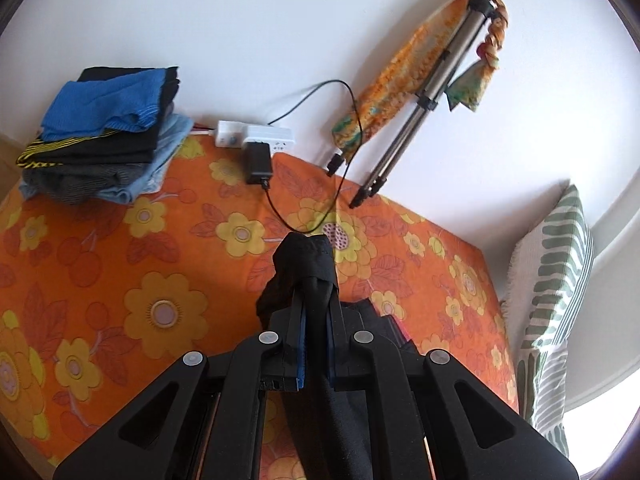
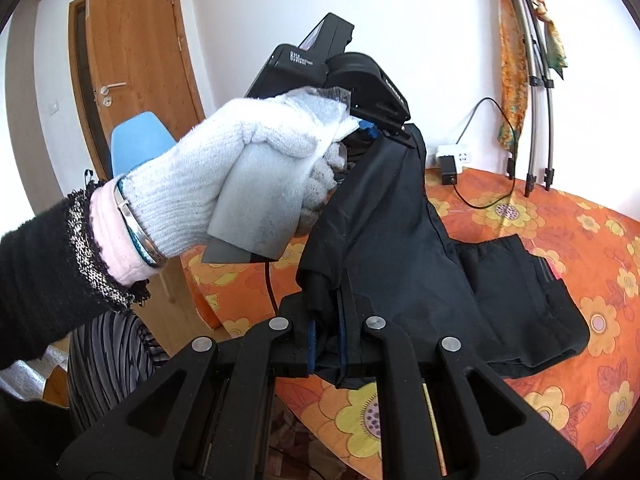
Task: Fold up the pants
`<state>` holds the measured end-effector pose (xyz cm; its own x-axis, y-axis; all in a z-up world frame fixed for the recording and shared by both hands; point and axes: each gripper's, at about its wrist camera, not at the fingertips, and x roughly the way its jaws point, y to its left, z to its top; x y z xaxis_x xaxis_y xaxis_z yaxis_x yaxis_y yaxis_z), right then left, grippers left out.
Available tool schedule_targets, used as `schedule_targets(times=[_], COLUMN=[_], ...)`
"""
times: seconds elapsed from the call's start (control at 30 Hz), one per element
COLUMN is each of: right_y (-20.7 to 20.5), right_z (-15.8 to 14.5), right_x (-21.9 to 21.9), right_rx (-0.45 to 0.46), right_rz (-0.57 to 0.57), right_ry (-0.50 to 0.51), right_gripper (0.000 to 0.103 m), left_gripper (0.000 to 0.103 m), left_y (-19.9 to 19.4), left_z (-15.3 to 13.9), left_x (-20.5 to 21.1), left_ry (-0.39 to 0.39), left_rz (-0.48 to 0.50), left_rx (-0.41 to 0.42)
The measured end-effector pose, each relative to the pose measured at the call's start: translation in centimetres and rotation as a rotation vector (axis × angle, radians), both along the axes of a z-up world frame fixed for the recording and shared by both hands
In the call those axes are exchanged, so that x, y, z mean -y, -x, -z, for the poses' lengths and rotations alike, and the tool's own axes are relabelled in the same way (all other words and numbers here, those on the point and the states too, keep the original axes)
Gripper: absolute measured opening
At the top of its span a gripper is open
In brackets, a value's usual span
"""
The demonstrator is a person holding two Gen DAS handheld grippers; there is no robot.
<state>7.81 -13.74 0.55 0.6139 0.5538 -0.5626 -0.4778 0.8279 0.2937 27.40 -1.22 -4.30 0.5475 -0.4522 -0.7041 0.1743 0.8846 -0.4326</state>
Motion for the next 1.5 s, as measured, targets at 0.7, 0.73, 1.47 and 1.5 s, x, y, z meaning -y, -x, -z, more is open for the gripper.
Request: schedule_targets(times=[0.7, 0.73, 1.47, 1.5], right_y=[-3.2, -3.4, -6.9, -7.0], right_z=[2.0, 2.6, 10.9, 11.0], right_x=[14.8, 15.8, 23.2, 23.3], right_rx=[-0.136, -0.157, -0.407, -0.409], right_rz=[0.31, 0.329, 0.519, 0.523], right_ry=[-0.128, -0.133, -0.218, -0.224], right_gripper=[0.008, 0.008, 0.008, 0.008], left_gripper=[0.006, 0.006, 0.015, 0.015], left_y=[-3.8, -4.0, -2.1, -1.8], left_z=[2.4, 2.7, 3.6, 4.5], left_x=[14.2, 14.8, 14.9, 15.1], left_ry=[-0.1, -0.108, -0.187, -0.211], left_rz=[0.116, 0.12, 0.337, 0.362], left_rx=[-0.024, -0.028, -0.059, -0.075])
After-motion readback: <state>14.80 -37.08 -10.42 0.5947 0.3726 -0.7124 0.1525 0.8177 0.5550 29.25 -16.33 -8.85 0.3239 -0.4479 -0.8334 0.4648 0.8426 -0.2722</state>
